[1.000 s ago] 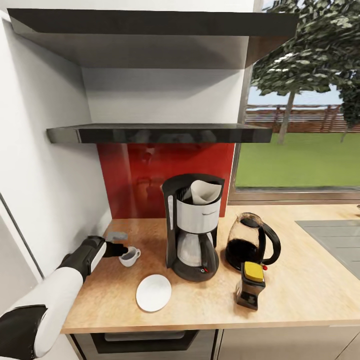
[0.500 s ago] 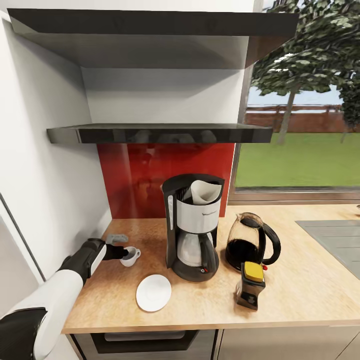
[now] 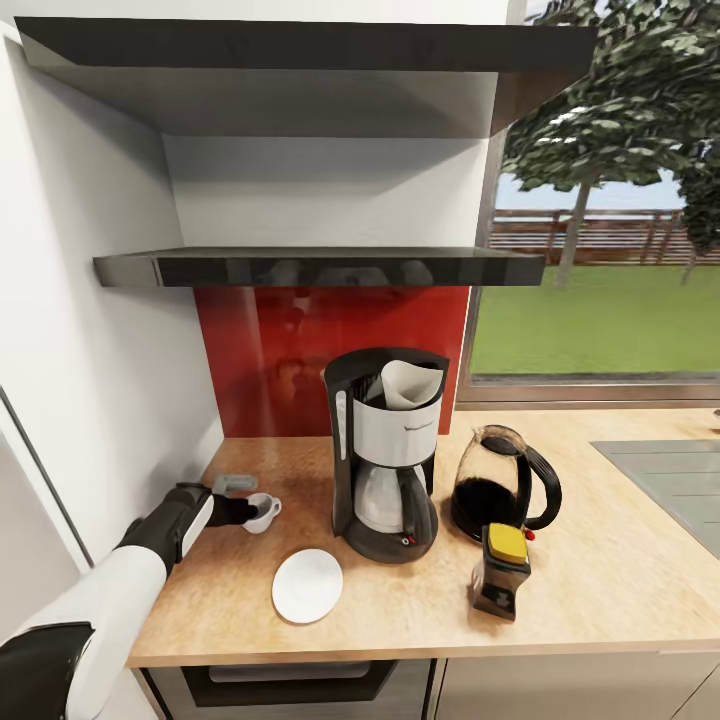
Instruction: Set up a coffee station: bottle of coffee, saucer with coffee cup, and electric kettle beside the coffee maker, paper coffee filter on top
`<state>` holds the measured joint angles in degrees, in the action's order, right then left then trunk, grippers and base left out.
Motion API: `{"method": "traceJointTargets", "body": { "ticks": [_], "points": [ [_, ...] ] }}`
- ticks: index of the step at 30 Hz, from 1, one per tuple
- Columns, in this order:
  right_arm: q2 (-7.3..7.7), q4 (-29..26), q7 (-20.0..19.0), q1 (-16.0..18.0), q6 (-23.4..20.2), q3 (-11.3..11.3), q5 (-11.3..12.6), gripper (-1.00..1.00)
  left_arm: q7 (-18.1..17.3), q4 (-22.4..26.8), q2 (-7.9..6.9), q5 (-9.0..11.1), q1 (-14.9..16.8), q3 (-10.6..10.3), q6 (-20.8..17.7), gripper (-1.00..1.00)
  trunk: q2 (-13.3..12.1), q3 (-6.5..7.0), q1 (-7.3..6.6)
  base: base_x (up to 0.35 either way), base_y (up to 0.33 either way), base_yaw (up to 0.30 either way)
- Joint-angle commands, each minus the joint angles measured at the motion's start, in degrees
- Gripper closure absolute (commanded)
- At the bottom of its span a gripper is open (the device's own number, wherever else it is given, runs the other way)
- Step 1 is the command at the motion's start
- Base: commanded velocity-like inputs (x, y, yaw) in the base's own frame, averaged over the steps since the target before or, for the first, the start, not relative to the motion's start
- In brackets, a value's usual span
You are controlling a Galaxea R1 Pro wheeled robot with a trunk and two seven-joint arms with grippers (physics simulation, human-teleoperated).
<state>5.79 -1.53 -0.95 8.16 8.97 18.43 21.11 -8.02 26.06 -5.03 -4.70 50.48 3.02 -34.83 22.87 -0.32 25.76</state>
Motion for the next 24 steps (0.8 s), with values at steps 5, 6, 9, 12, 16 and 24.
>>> {"method": "traceJointTargets", "body": {
  "ticks": [5, 6, 9, 12, 16, 24],
  "points": [
    [0.01, 0.04, -0.1, 0.01, 0.17, 0.47, 0.6, -1.0, -0.41, 0.05, 0.08, -0.51, -0.02, 0.32, -0.24, -1.0, 0.05, -0.03, 0.02, 0.0, 0.0, 0.0],
    [0.01, 0.04, -0.1, 0.01, 0.17, 0.47, 0.6, -1.0, -0.43, 0.05, 0.09, -0.5, -0.04, 0.32, -0.24, -1.0, 0.05, -0.03, 0.02, 0.0, 0.0, 0.0],
    [0.01, 0.04, -0.1, 0.01, 0.17, 0.47, 0.6, -1.0, -0.43, 0.03, 0.1, -0.49, -0.05, 0.27, -0.26, -1.0, 0.05, -0.03, 0.02, 0.0, 0.0, 0.0],
    [0.01, 0.04, -0.1, 0.01, 0.17, 0.47, 0.6, -1.0, -0.37, 0.04, 0.11, -0.49, -0.05, 0.3, -0.29, -1.0, 0.05, -0.03, 0.02, 0.0, 0.0, 0.0],
    [0.01, 0.04, -0.1, 0.0, 0.17, 0.47, 0.6, -1.0, -0.34, 0.04, 0.11, -0.49, -0.04, 0.32, -0.26, -1.0, 0.05, -0.03, 0.02, 0.0, 0.0, 0.0],
    [0.01, 0.04, -0.1, -0.02, 0.17, 0.47, 0.6, -1.0, -0.33, 0.04, 0.21, -0.49, -0.04, 0.32, -0.26, -1.0, 0.05, -0.03, 0.02, 0.0, 0.0, 0.0]
  ]
}}
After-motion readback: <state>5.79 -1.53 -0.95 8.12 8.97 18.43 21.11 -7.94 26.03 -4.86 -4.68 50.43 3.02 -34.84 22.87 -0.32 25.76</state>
